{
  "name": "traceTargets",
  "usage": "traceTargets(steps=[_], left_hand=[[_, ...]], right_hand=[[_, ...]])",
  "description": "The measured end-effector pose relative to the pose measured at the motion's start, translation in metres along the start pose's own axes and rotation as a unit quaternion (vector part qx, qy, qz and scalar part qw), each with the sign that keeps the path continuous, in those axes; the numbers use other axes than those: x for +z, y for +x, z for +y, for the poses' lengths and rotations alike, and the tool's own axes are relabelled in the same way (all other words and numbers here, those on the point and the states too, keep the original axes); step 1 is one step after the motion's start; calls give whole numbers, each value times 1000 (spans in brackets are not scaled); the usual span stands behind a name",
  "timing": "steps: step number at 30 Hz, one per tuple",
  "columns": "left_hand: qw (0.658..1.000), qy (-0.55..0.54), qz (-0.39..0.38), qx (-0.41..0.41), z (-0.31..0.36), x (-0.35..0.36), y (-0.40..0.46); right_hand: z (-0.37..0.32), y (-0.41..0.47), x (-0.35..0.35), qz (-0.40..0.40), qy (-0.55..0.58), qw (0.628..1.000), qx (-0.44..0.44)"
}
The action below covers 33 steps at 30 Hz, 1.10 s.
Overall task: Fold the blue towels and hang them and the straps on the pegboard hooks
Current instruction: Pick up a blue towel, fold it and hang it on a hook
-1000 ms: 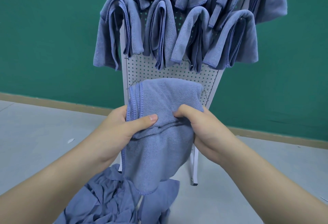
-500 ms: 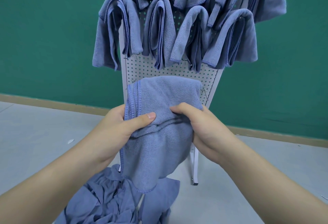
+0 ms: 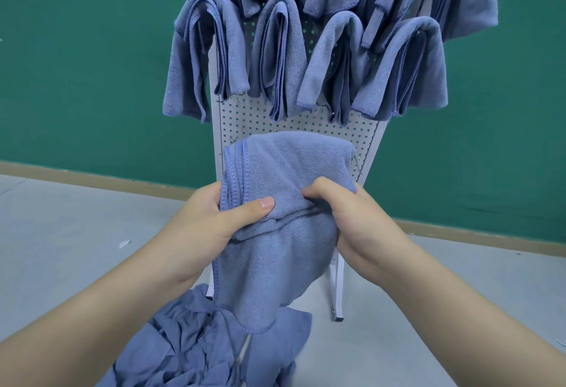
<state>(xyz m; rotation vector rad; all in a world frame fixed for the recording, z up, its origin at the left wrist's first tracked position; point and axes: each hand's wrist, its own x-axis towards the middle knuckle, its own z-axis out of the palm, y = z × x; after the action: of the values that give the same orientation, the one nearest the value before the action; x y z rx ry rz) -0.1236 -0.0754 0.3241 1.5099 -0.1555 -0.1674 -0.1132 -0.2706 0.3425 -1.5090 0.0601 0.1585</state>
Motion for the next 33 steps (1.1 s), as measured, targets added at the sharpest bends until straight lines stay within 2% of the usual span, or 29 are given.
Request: traceTargets(steps=[7, 11, 17, 23, 27, 33], left_hand=[[1000, 4, 3, 1, 2, 0, -1], [1000, -3, 14, 8, 2, 0, -1], [1000, -2, 2, 8, -1, -1, 0], [990, -75, 118, 28, 0, 1, 5], [987, -106, 121, 25, 1, -2, 6], [988, -96, 117, 27, -1, -2, 6]], right_hand=[[1, 2, 2, 4, 10, 1000, 1], [0, -2, 2, -25, 30, 999, 1], [-1, -1, 1, -11, 34, 999, 1], [0, 0, 4, -21, 16, 1000, -13], [2, 1, 5, -14, 17, 1000, -6], [1, 0, 6, -29, 22, 999, -15]])
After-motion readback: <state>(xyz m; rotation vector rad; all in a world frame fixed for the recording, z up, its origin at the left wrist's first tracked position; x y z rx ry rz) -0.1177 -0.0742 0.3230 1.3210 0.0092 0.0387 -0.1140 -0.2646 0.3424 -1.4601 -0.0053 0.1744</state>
